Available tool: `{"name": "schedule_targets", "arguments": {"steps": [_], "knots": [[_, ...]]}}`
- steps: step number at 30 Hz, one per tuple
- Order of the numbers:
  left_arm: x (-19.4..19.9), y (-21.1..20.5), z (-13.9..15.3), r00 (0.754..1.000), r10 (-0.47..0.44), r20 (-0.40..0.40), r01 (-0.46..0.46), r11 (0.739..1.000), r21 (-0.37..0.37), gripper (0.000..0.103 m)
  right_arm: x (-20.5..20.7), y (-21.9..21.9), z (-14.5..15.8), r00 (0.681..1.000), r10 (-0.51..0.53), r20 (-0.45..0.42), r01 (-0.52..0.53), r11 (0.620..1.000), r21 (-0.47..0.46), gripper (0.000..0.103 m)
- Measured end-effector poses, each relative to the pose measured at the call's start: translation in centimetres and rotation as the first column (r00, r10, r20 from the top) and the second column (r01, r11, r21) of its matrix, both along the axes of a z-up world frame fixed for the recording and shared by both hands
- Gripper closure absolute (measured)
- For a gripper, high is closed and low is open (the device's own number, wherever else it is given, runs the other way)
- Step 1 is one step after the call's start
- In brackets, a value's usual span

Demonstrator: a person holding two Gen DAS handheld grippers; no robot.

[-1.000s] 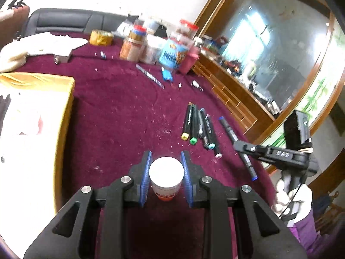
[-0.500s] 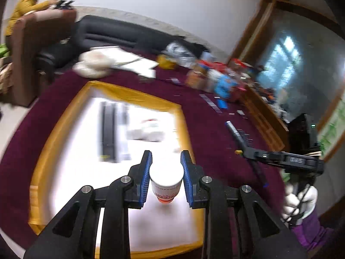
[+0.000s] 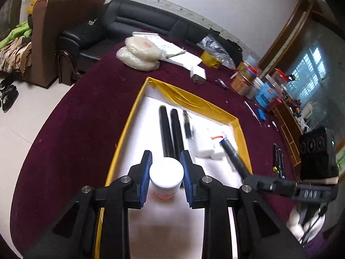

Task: Organize rigid objects
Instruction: 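Carry the glue bottle to the box with left while right grasps a blue-capped marker, then release the glue bottle in the box with left while right lowers the blue-capped marker there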

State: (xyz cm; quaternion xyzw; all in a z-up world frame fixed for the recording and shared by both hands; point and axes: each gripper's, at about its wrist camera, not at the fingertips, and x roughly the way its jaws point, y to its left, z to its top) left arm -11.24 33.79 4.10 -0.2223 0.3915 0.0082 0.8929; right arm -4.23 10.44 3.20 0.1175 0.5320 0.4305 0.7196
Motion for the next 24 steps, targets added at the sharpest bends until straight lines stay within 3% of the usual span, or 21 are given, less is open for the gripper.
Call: {"name": "schedule_targets", "arguments": {"steps": [7, 18, 22, 24], "knots": [[3.6, 1.1, -1.3, 0.998, 0.020, -0.056, -0.021, 1.000, -0.001, 0.078, 1.8, 5.3, -0.8, 0.998, 0.016, -0.062, -0.018, 1.000, -0.023, 0.090], [5.2, 2.5, -1.4, 0.994, 0.063, -0.084, -0.069, 0.995, -0.066, 0.073, 4.3, 10.0, -2.2, 0.991, -0.003, -0.131, -0.005, 0.998, -0.064, 0.089], [4.4, 2.8, -0.7, 0.997, 0.059, -0.057, -0.065, 0.993, -0.096, 0.056, 4.6, 9.3, -2.7, 0.989, -0.028, -0.144, 0.017, 0.997, -0.077, 0.090], [3.3, 2.6, 0.1, 0.996, 0.077, -0.035, -0.079, 0.994, -0.075, 0.050, 4.8, 9.1, -2.9, 0.988, -0.037, -0.151, 0.025, 0.996, -0.083, 0.090]]}}
